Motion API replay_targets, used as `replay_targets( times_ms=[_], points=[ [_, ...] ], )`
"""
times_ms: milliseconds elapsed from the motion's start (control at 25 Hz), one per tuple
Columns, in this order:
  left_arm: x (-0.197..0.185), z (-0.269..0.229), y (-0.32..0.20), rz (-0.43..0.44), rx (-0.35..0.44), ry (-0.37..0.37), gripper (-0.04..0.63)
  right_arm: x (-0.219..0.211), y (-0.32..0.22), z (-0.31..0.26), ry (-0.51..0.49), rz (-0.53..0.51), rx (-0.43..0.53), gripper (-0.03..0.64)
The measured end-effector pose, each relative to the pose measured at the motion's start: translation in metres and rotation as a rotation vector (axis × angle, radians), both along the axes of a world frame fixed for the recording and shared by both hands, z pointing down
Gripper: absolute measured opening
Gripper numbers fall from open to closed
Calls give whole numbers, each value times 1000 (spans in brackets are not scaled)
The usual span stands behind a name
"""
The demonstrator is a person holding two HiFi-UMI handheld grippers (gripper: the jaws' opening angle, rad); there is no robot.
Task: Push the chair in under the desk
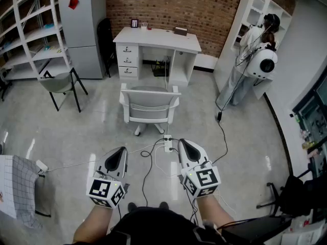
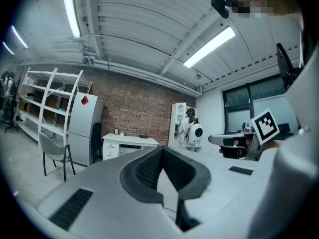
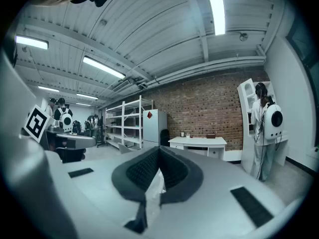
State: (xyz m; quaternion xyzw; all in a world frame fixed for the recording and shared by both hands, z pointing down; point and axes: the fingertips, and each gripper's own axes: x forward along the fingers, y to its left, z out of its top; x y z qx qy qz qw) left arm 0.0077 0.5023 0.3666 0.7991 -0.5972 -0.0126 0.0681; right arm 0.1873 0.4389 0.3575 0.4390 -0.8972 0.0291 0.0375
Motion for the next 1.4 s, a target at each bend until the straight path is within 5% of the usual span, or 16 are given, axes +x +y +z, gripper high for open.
replay_targets(
  times_ms=[840, 1400],
  points=[
    [4, 6, 14, 69, 0, 24, 8, -13, 14, 1, 9, 1, -7, 3],
    [-54, 21, 25, 57, -23, 59, 8, -60, 27, 6, 57, 19, -12, 3]
  ],
)
